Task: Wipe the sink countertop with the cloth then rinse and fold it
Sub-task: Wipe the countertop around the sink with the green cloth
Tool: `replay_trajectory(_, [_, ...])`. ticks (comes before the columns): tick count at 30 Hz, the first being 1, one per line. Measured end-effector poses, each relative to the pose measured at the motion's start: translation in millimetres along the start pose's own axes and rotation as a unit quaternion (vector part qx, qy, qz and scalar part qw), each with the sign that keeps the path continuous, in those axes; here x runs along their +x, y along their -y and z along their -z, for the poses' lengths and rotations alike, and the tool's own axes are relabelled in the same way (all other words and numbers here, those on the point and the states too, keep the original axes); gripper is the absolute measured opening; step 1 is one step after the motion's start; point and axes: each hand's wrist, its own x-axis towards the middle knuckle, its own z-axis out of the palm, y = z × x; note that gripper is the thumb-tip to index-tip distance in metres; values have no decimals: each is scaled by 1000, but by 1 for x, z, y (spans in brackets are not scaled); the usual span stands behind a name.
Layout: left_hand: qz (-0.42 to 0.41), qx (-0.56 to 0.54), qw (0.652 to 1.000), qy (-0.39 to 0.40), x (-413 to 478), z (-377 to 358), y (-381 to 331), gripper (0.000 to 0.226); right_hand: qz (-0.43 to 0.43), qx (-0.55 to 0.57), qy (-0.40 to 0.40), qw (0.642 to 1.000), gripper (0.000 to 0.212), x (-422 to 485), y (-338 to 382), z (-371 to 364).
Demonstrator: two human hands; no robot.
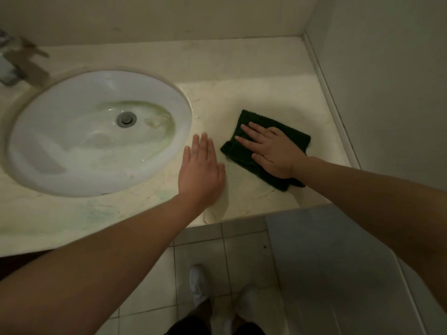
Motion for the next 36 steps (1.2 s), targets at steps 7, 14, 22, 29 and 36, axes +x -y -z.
replay_trajectory(7, [0,16,1000,-10,-13,-12,2,66,30,-2,-7,1000,63,-26,28,-13])
replay_trajectory(14, [-5,6,1000,-4,-15,-11,1,67,-51,35,-23,998,66,-64,-22,-17])
replay_trajectory(22, [-5,3,1000,-12,-14,-13,2,67,-338,93,-82,933,70,-36,46,-21])
replay_trajectory(29, [-7,1,1000,-14,-15,-14,1,67,-251,93,-82,960,70,-51,94,-27])
replay_trajectory(36, [-4,-4,1000,-9,-14,-14,1,68,-442,98,-90,887,71,-57,50,-25])
